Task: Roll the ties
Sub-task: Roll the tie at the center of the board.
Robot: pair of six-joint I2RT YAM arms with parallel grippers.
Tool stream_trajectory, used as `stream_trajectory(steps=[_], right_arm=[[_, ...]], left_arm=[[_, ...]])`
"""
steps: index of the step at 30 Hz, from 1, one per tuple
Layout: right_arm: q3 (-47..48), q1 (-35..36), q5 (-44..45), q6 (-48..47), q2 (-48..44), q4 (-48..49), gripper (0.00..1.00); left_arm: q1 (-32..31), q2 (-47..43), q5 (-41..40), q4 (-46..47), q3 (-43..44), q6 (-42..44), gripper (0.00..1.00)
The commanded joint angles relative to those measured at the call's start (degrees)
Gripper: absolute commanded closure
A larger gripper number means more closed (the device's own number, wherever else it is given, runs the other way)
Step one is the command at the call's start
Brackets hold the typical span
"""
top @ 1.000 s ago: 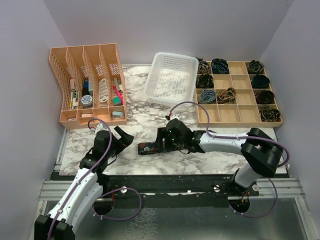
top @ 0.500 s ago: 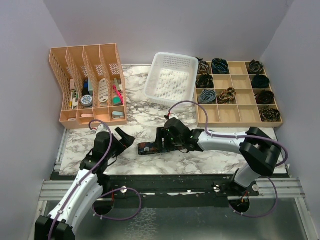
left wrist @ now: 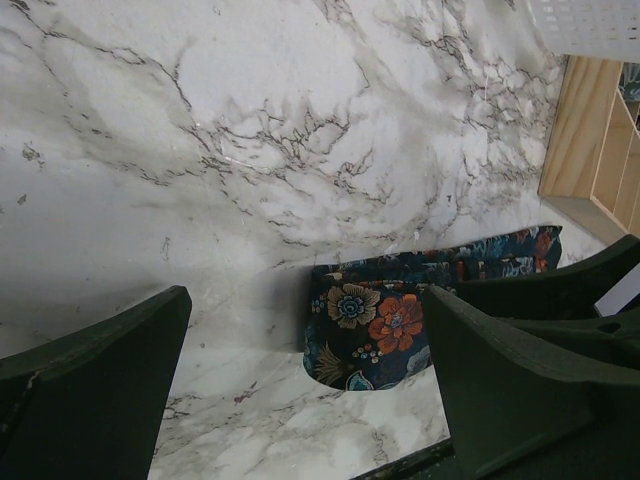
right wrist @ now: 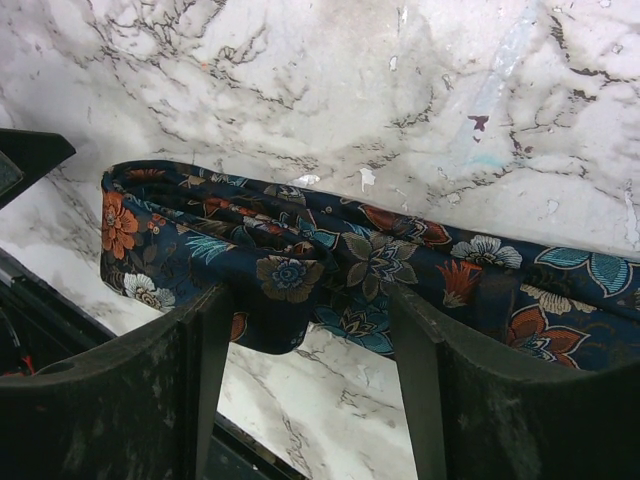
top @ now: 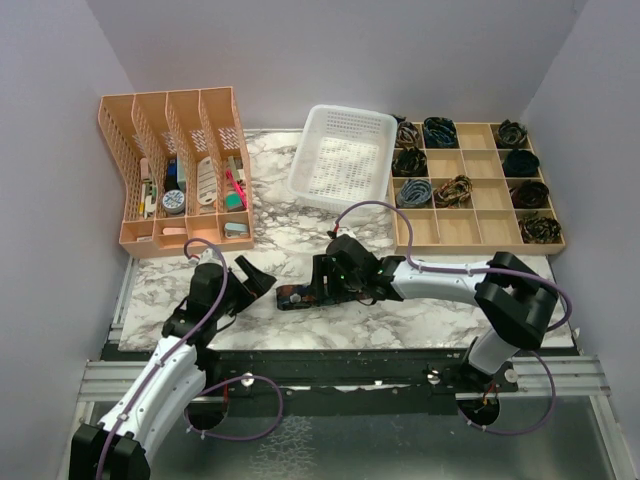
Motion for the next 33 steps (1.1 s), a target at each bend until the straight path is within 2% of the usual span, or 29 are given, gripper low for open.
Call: stream_trajectory(steps=[1, 10, 17, 25, 33], right_arm=[[1.4, -0.4, 1.9, -0.9, 1.1, -2.4, 0.32], [2.8, -0.8, 4.2, -2.6, 3.3, -5.2, 0.33], [2.6, -1.2, 5.1, -2.9, 3.6, -5.9, 0.33], [2.5, -1.3, 4.0, -2.6, 4.9, -5.8, 0.36], [3.0, -1.4, 2.6, -3.9, 2.3, -5.0, 0.38]], left_arm=[[0.3, 0.2, 2.7, 2.1, -0.7, 1.0, 0.01], [0.3, 0.9, 9.8, 8.0, -2.4, 1.9, 0.01], [-0.2, 4.8, 13.5, 11.6, -2.7, 3.1, 0.05], [-2.1, 7.2, 14.6, 14.3, -3.3, 3.9, 0.10], [-3.2, 8.8, 15.4, 15.5, -3.5, 4.2, 0.17]])
